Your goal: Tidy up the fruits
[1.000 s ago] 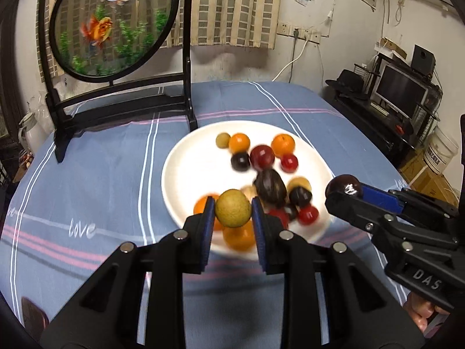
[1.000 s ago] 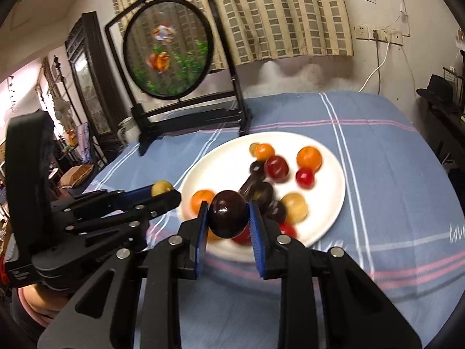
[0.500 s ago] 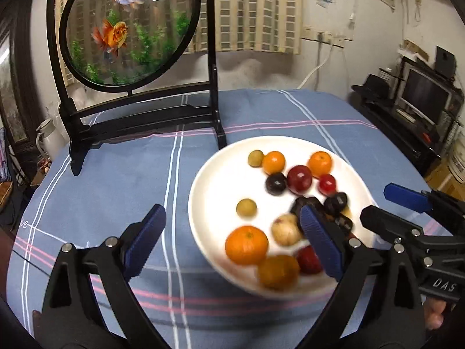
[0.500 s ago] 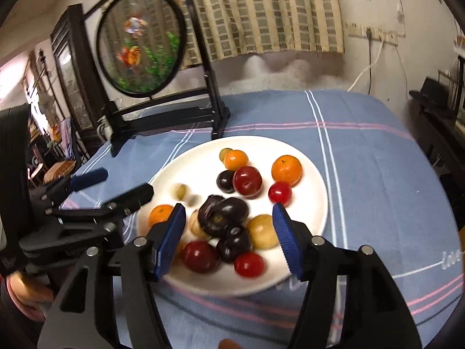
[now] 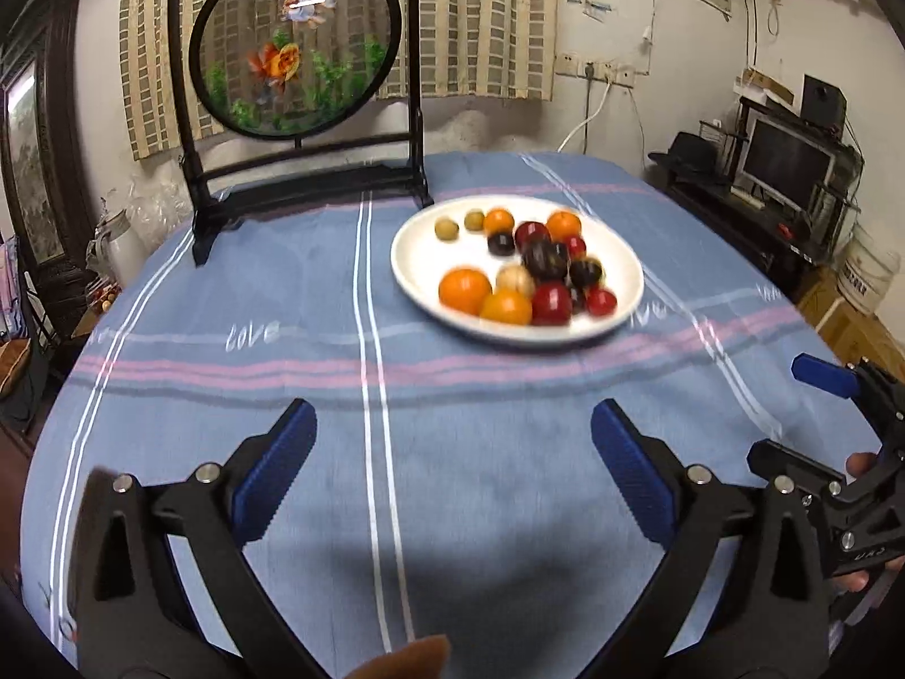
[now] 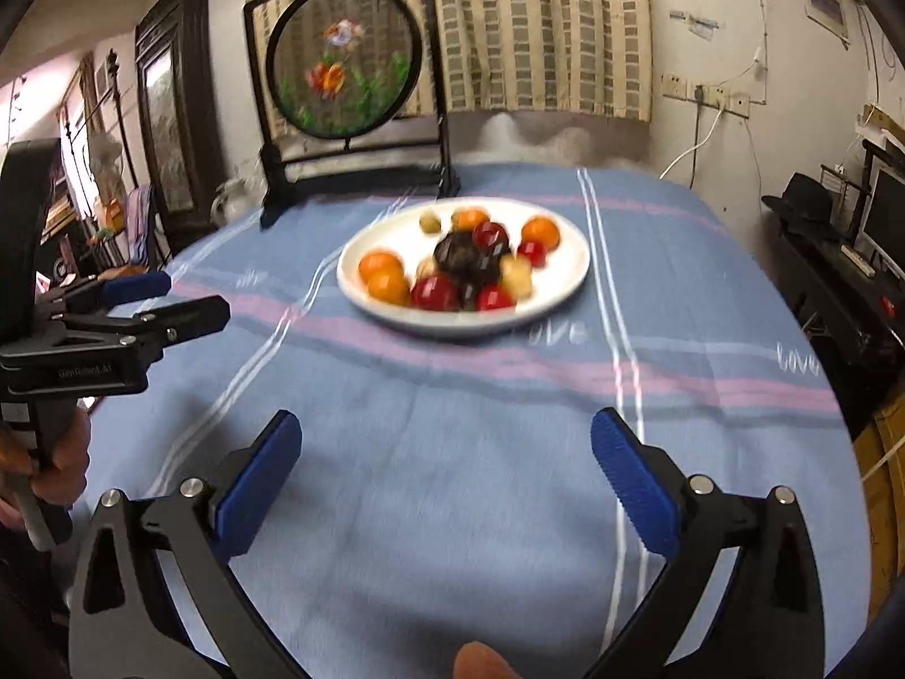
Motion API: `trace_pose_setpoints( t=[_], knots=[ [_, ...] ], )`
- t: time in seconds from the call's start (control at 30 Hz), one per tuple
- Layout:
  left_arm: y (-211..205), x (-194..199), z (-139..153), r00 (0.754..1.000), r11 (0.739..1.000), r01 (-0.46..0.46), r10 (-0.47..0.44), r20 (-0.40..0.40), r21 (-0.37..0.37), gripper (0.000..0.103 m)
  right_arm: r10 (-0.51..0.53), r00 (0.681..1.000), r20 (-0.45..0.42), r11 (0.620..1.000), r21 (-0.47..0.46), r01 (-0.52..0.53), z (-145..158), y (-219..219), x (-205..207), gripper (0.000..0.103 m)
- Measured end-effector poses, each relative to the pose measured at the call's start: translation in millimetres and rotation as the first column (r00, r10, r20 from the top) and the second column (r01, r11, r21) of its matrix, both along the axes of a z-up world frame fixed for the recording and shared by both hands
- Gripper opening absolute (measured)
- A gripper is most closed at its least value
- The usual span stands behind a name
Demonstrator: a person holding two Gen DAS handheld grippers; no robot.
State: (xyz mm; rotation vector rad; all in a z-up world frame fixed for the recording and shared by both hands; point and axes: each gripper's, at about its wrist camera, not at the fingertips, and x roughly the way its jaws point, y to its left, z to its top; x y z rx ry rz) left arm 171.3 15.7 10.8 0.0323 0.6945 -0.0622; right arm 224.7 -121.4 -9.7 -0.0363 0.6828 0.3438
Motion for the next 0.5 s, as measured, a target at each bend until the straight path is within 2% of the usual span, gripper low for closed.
trace_pose_setpoints(
  t=[0.2,0.5],
  knots=[
    [6.0,-24.8,-20.3,0.998,0.999,-0.034,0.034,-0.055,0.008,0.099,-0.016,1.0,-0.027,1.0,0.016,0.017,-9.2,1.3,-21.0,0.102],
    [6.5,-49.0,-16.2,0.999,0.999,-0.035,0.035,-0.034,0.022,0.099,-0.003,1.0,-0.017,1.0,0.015,0.003,-4.5,8.9,-29.4,0.102]
  ],
)
